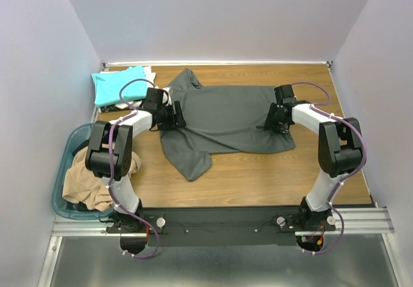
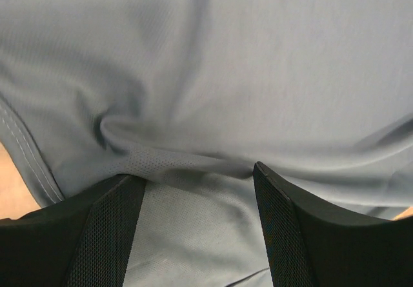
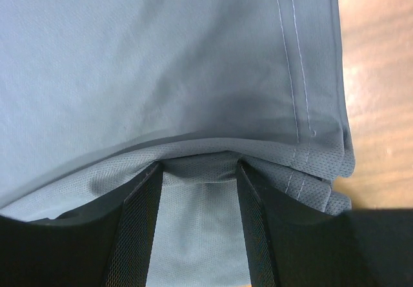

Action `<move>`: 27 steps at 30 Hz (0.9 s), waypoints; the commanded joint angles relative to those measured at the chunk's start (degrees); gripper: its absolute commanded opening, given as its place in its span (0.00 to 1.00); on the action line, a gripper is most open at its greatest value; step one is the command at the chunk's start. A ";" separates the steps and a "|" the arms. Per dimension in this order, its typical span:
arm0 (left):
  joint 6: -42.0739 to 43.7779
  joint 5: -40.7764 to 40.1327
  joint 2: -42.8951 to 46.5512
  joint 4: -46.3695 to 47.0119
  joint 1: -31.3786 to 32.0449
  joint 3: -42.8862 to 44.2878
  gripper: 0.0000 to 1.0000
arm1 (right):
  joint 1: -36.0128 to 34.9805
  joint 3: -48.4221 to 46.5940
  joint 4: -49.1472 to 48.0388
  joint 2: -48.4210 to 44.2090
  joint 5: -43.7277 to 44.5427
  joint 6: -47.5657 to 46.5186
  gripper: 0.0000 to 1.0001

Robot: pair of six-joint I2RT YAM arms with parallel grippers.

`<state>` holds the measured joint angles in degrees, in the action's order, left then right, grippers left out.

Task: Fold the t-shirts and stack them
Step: Flatten the tshirt out

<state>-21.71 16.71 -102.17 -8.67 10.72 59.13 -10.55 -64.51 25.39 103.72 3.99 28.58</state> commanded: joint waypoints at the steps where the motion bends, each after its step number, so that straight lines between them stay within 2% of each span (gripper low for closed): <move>1: 1.68 -0.36 -5.84 -3.20 0.18 1.68 0.76 | 0.17 -0.44 0.72 6.31 2.43 1.22 0.57; 14: 2.82 0.43 -16.74 -9.52 0.18 20.12 0.76 | 0.09 -11.68 3.09 13.69 4.54 0.16 0.60; 23: 3.26 0.17 -22.10 -14.26 0.09 31.47 0.76 | 0.17 -16.61 4.85 14.76 4.01 -0.54 0.61; 27: 4.22 -2.11 -20.80 -16.20 0.09 35.96 0.76 | 0.26 -18.37 5.02 13.09 1.65 -1.68 0.68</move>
<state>-19.25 16.91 -123.39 -20.69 10.72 92.23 -10.52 -81.30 27.35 115.59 7.31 28.23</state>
